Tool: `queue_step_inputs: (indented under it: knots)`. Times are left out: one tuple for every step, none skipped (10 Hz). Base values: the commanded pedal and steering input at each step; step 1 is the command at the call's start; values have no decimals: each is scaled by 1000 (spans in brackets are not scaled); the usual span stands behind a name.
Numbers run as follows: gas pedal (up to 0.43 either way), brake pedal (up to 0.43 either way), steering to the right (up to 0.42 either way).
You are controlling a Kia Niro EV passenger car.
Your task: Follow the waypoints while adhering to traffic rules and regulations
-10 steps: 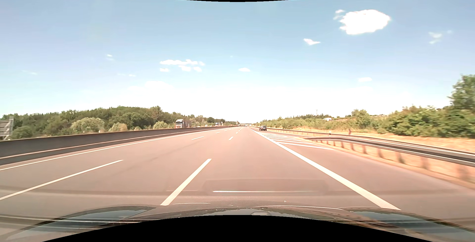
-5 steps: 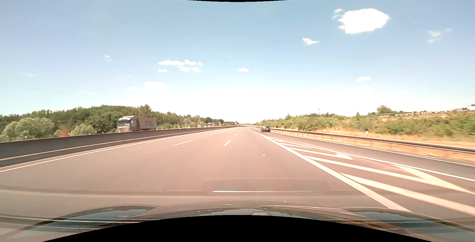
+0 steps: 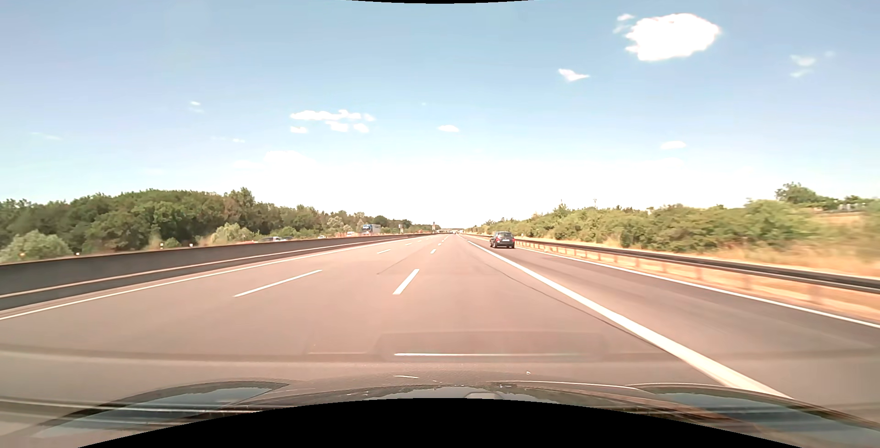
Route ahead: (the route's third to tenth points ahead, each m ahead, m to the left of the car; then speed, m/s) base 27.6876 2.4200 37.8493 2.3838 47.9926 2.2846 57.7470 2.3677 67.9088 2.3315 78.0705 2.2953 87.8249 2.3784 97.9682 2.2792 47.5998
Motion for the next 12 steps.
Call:
queue_step_inputs:
  knots:
    - [591,0,-1]
    - [591,0,-1]
    - [591,0,-1]
    - [591,0,-1]
    - [591,0,-1]
    - [591,0,-1]
    - [591,0,0]
    - [591,0,0]
    - [591,0,0]
    - [591,0,0]
    - [591,0,0]
    - [591,0,0]
